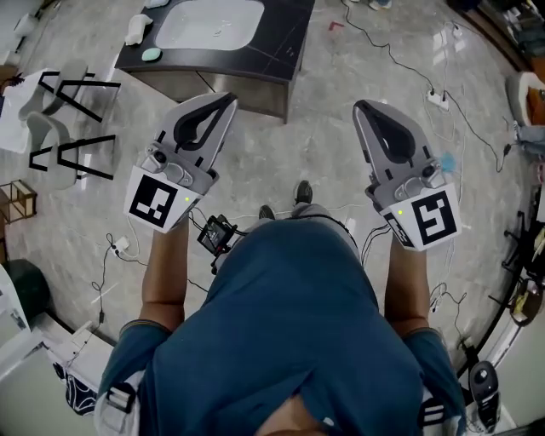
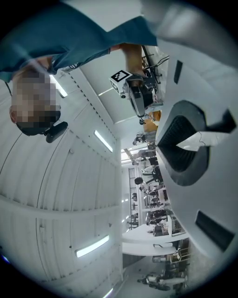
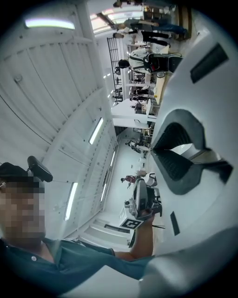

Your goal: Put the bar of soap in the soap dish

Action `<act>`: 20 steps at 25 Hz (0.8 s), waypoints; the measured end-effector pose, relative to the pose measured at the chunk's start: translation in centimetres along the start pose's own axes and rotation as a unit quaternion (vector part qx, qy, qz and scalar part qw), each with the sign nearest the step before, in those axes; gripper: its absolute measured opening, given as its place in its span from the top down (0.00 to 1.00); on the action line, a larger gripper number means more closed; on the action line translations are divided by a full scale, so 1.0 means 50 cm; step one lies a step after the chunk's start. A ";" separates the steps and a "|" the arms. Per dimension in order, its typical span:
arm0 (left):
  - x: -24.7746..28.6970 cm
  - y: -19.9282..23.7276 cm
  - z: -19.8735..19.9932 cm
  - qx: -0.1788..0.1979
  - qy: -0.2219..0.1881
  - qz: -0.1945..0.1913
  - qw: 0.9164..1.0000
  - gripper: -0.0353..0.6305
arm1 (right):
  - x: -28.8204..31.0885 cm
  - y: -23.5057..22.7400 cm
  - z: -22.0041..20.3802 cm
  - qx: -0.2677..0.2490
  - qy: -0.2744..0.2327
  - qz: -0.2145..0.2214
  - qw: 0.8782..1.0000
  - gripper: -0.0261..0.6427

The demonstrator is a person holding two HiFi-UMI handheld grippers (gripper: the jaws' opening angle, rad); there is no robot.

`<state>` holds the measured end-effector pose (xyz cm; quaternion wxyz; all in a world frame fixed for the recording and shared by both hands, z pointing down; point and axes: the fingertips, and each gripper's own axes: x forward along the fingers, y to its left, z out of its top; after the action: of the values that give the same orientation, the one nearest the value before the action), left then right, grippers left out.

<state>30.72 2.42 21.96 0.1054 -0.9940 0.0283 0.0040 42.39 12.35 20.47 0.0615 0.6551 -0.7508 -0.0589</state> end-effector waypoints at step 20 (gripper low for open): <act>0.053 0.141 -0.009 0.024 0.012 0.135 0.990 0.94 | 0.209 -0.116 -0.012 0.003 -0.035 0.136 0.990 0.94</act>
<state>32.98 -4.71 20.90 0.1272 -0.9783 0.1635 0.0054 46.76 1.23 20.24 0.0406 0.5442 -0.8350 -0.0712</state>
